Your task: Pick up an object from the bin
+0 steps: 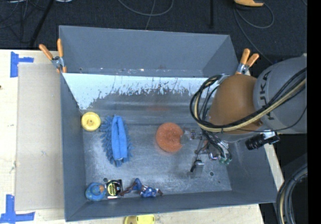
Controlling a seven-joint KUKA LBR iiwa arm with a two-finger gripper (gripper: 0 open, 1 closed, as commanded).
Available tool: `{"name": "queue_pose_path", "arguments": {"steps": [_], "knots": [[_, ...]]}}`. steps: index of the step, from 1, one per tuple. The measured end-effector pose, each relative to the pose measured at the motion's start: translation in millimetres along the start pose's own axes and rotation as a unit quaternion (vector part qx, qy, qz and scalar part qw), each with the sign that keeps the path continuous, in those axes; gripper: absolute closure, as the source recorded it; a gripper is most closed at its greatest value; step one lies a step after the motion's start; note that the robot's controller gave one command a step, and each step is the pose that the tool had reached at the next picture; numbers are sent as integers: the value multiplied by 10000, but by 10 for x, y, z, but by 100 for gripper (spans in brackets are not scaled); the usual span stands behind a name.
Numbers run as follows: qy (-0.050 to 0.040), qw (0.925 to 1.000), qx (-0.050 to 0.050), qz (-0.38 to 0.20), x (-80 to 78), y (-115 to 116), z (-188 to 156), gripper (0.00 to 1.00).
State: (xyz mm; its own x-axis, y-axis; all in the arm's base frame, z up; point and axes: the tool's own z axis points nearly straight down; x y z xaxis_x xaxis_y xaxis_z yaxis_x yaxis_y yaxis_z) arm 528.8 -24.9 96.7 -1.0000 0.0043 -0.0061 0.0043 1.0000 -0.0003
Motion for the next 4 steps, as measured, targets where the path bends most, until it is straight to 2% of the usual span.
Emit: {"name": "queue_pose_path", "arguments": {"steps": [1, 2, 3, 4], "knots": [[2, 9999, -2, -116, -209, 112, 269, 0], [22, 10000, -2, -22, -624, 261, 263, 0], [28, 9993, 5, -360, -833, 344, 269, 0], [34, 9994, -4, -359, -813, 368, 220, 0]]}}
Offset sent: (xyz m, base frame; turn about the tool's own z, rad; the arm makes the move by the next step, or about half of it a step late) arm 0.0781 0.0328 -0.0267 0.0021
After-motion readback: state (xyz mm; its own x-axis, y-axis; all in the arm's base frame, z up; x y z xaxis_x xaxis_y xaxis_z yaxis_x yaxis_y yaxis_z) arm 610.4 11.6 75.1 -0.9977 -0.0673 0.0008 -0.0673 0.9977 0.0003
